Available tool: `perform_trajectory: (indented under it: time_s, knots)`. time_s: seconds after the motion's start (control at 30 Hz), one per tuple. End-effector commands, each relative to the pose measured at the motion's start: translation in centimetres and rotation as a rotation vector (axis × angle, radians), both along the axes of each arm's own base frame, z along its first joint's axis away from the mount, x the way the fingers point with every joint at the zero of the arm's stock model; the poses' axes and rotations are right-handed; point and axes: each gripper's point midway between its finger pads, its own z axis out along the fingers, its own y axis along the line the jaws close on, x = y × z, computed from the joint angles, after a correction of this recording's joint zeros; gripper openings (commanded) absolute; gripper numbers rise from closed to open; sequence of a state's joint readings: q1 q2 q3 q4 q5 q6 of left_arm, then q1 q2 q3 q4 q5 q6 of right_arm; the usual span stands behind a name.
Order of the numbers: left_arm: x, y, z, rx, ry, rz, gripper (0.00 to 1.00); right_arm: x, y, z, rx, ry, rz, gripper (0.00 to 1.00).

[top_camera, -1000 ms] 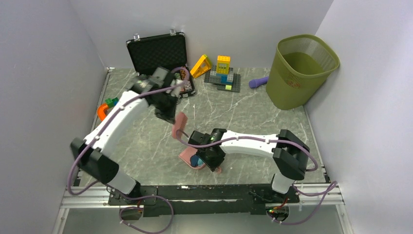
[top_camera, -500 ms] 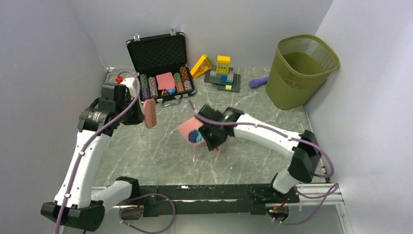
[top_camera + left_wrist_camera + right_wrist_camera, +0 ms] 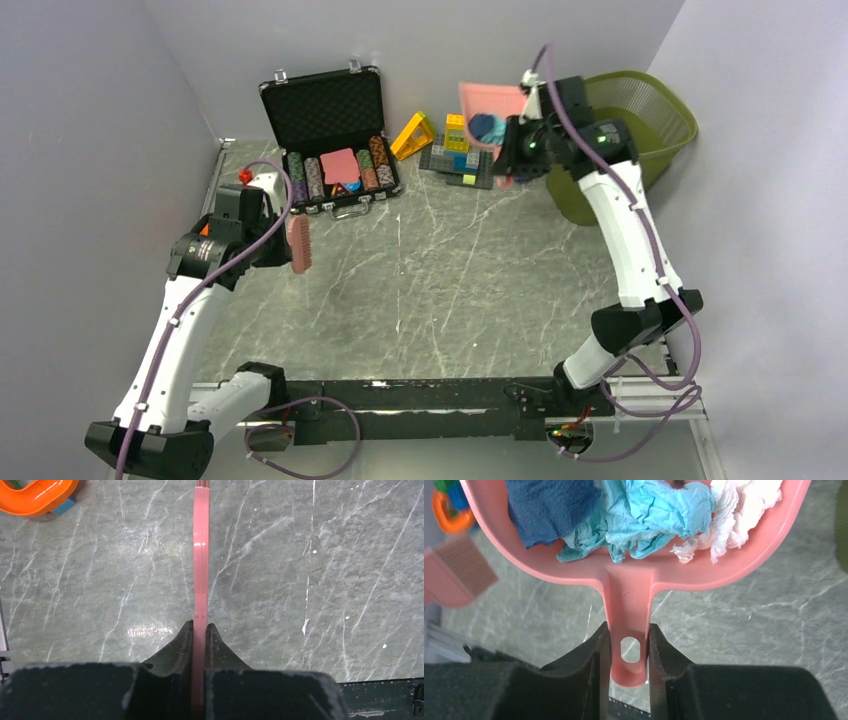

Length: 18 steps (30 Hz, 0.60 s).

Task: Sweep away the paper scraps from the table

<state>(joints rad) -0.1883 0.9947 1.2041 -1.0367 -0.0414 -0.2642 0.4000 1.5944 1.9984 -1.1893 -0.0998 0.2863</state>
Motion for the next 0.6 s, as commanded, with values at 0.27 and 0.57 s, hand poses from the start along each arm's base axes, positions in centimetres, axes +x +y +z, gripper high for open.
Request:
perform_trajectory:
  time_s: [0.27, 0.57]
  knots:
    - [0.1, -0.1, 0.1, -0.015, -0.071, -0.016, 0.0, 8.2, -7.8, 9.1, 0.492, -0.121, -0.174, 0.0]
    - [-0.2, -0.3, -0.4, -0.026, -0.066, -0.027, 0.0, 10.2, -13.2, 13.8, 1.226, -0.189, -0.124, 0.0]
